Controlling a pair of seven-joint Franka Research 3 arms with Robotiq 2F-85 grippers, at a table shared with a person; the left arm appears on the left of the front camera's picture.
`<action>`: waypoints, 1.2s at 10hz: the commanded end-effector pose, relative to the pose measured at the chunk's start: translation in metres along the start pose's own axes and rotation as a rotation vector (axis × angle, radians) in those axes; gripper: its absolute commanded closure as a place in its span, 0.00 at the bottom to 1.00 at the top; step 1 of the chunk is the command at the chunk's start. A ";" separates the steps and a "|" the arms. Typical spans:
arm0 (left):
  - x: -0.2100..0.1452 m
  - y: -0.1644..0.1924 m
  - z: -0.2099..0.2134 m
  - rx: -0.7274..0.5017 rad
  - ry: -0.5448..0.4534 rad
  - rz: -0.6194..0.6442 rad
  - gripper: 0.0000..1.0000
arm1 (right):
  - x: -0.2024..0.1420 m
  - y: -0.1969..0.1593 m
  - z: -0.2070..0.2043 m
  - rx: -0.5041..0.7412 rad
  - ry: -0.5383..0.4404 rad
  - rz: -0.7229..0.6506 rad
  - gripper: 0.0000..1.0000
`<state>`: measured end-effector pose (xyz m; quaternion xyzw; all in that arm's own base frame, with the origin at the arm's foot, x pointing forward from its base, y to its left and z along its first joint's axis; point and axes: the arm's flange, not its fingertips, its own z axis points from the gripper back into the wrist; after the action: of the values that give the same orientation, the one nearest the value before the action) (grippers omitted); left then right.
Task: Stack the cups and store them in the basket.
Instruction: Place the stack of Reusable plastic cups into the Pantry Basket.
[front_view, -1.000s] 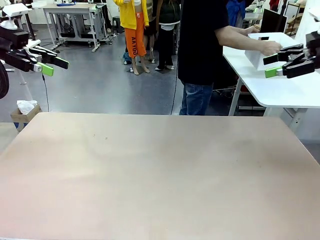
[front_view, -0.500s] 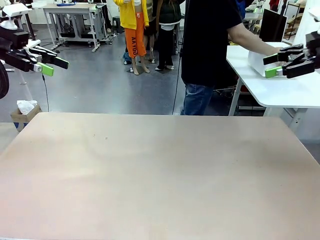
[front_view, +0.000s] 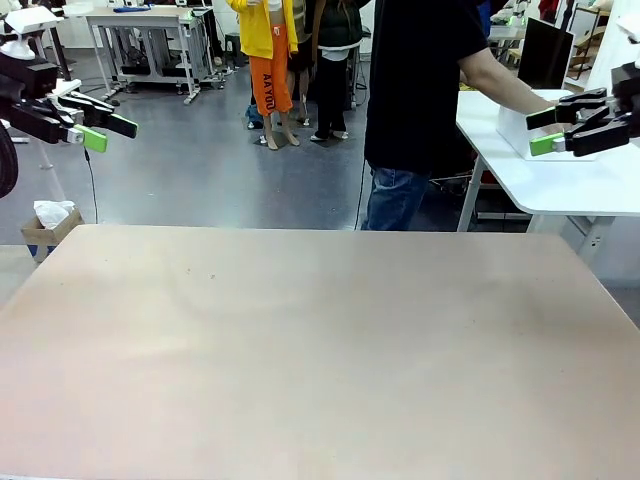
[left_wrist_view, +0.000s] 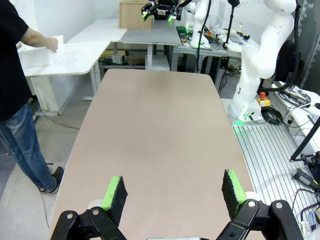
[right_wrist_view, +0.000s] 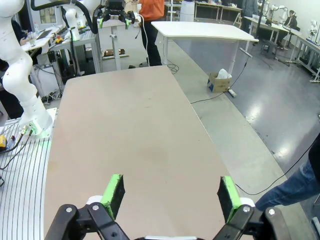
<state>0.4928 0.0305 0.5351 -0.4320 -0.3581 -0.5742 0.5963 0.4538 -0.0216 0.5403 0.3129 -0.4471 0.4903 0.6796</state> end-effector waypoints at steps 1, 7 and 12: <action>0.002 -0.002 -0.001 -0.007 0.013 0.004 0.00 | 0.003 0.001 0.000 0.001 -0.008 -0.021 0.00; 0.002 -0.002 -0.001 -0.007 0.013 0.004 0.00 | 0.003 0.001 0.000 0.001 -0.008 -0.021 0.00; 0.002 -0.002 -0.001 -0.007 0.013 0.004 0.00 | 0.003 0.001 0.000 0.001 -0.008 -0.021 0.00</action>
<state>0.4928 0.0305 0.5351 -0.4320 -0.3581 -0.5742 0.5963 0.4538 -0.0216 0.5403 0.3130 -0.4471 0.4903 0.6795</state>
